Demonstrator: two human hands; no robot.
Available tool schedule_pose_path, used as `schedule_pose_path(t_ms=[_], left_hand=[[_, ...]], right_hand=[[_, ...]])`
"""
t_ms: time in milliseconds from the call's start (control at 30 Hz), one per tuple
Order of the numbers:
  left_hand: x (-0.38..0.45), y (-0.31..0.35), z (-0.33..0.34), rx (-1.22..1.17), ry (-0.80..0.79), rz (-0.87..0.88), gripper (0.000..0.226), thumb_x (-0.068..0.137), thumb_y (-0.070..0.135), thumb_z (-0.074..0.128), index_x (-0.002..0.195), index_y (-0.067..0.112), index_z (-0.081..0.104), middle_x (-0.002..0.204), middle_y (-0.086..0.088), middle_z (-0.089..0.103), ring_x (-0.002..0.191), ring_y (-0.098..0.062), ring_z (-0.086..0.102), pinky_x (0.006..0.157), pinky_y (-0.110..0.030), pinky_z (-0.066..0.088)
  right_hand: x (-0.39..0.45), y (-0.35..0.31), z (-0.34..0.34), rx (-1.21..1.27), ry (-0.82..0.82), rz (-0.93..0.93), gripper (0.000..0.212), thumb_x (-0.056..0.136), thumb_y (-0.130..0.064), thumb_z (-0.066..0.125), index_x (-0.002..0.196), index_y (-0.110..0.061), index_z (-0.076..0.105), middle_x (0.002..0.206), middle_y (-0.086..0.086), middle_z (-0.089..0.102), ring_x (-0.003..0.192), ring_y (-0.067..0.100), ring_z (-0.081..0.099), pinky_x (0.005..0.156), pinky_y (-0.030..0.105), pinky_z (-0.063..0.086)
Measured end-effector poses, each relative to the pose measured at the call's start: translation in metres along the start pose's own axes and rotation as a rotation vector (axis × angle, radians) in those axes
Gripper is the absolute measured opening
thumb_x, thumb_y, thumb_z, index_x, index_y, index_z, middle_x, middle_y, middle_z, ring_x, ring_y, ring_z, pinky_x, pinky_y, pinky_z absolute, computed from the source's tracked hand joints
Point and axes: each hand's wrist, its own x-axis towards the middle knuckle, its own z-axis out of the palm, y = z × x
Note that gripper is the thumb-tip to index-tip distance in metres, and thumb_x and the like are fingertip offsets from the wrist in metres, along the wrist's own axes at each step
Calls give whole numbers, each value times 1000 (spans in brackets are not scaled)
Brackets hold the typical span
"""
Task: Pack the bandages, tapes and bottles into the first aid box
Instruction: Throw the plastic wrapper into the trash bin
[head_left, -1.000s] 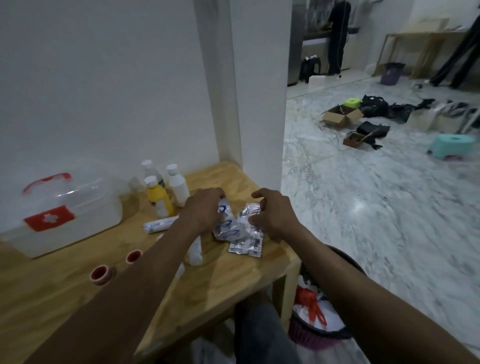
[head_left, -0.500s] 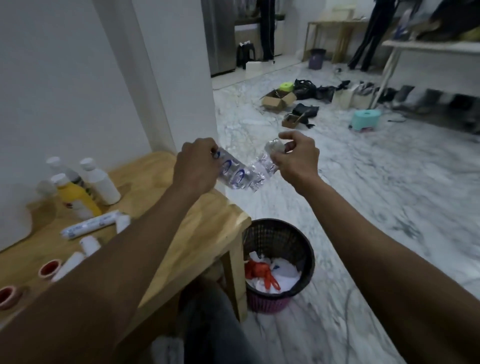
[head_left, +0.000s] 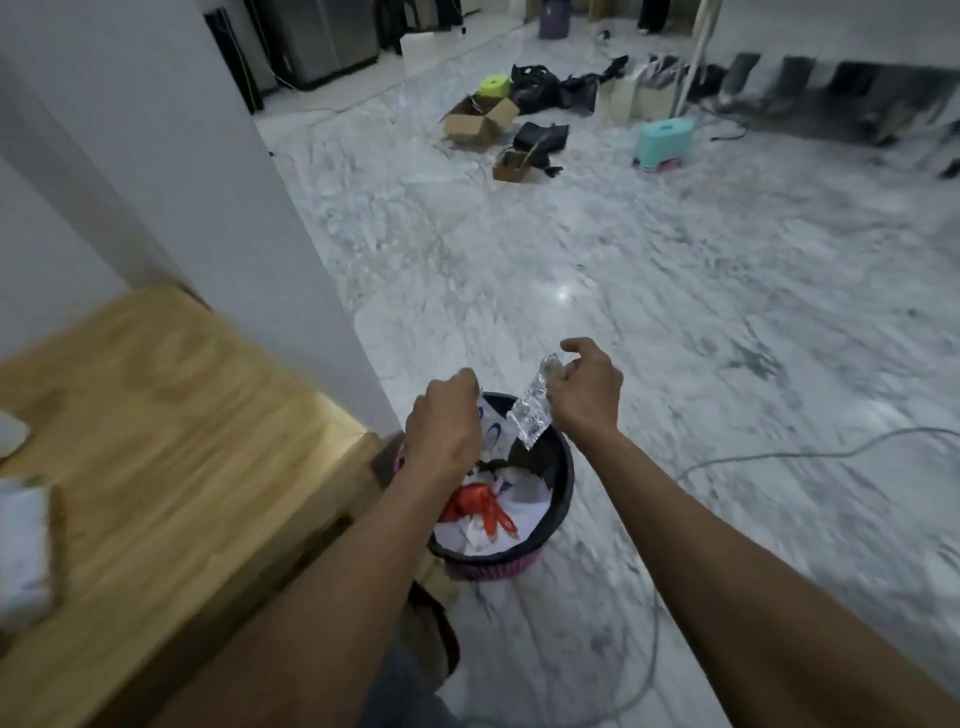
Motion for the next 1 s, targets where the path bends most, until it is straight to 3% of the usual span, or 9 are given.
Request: schedule_pose_path(t_ms=[67,200,433,633,1000], left_hand=[[1,-6,20,13,-29,-16,25,82,-7,37,95,9,52,89,-16,58,75,-35,54,68,-49,53],[11,-18,45,-3,-39,-74,25,84,-6,41,97,6,57,80,-13,56,70,-31,52,67,-49,53],[36,-32,69,-109,-97,-101,44,83,16,70,123,11,54,115,-14,64,104,-35,61,86,-47,53],[37,-36,76,-125,-121,-111,55,88,17,66,138,11,44,127,-14,58,113,-33,56,91,-47,50],[27,-20,46,-115,-103,-68,41,91,23,61,128,12,49,121,-11,58,108,-33,57,83,-42,50]], right_hand=[[0,19,9,-23,-33,52,31,92,-17,59,123,-14,56,77,8,68,74,21,64,68,27,41],[6,40,27,-54,-77,125,33,91,-13,59,123,-17,55,97,16,69,84,27,66,68,30,47],[14,49,41,-163,-167,161,58,85,-9,66,138,-17,43,133,12,47,110,24,52,76,29,38],[15,54,46,-171,-182,196,61,83,-8,68,138,-17,44,135,13,49,113,26,53,78,28,40],[9,31,27,-131,-169,151,59,84,-12,67,138,-17,43,132,14,50,112,28,54,86,36,47]])
